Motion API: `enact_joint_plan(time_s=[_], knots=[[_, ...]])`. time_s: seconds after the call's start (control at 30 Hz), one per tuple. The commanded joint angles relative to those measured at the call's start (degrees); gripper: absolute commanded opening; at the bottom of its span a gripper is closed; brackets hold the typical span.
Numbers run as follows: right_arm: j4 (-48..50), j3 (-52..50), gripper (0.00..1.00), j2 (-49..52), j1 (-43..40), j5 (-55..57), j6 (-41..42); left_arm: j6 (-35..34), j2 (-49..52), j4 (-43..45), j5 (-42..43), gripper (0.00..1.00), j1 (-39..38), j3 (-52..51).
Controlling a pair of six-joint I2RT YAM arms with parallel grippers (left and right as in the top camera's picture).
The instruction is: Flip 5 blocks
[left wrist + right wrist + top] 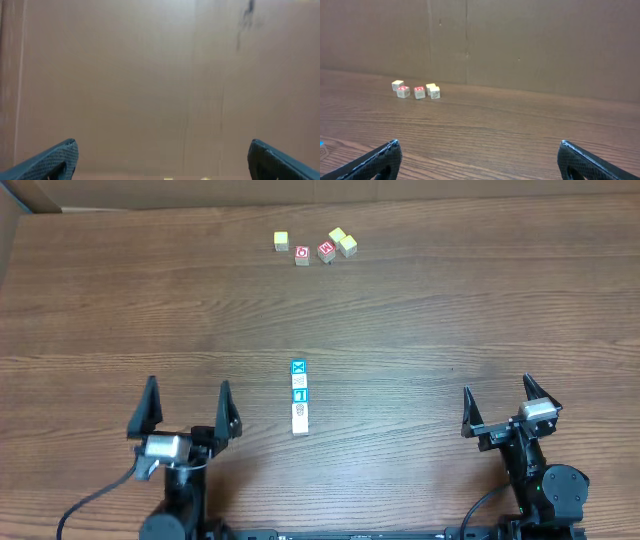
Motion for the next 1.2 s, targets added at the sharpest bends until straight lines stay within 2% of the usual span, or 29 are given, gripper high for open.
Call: enact_joint_plan(time_s=[0.0, 0.17, 0.3, 1.17], knots=[[0.28, -0.61, 1.0, -0.46, 0.28, -0.48, -0.22, -0.87, -0.46, -7.32, -4.33, 1.0, -1.18, -0.48], [0.28, -0.61, 1.0, -0.46, 0.28, -0.48, -0.22, -0.85, -0.46, -21.64, -8.59, 1.0, -2.71, -0.48], [0.28, -0.61, 1.0, -0.46, 0.28, -0.48, -0.22, -0.85, -0.46, -29.11, -8.15, 1.0, -2.73, -0.48], [0.28, -0.61, 1.0, -0.46, 0.28, -0.48, -0.22, -0.63, -0.44, -29.51, -7.63, 1.0, -2.78, -0.48]])
